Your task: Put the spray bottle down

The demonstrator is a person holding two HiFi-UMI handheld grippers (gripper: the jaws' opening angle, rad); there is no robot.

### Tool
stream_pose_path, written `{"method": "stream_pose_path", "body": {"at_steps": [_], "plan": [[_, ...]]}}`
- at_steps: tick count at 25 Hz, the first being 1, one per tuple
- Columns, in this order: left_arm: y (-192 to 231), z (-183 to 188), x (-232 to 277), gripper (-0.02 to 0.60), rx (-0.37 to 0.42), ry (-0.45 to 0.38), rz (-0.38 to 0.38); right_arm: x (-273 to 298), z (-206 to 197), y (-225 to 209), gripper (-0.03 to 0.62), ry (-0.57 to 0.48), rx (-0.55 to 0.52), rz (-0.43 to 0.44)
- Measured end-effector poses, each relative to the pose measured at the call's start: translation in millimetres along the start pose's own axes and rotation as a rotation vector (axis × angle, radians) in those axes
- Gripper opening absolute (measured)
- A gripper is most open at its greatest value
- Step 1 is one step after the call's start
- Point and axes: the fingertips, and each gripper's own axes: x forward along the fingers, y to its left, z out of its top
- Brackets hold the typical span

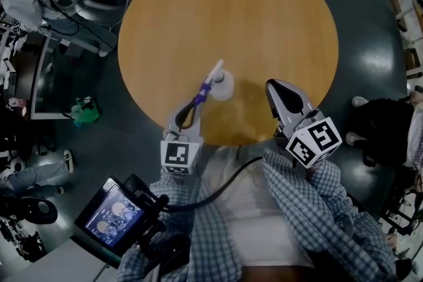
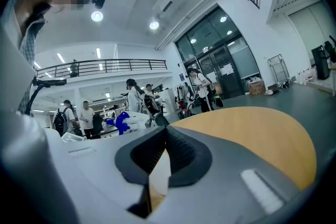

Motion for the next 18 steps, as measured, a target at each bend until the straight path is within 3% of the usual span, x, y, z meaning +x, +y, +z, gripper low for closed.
{"method": "stream_pose_path", "body": {"at_steps": [5,18], "plan": [[2,14,-3,0.003,-0.045,-0.014,0.003,0,1,1,0.006,0.0,0.0,0.004],[2,22,-3,0.005,-0.065,-0.017,0.027,-2,3,4,0.006,-0.009,-0.007,0.023]]}}
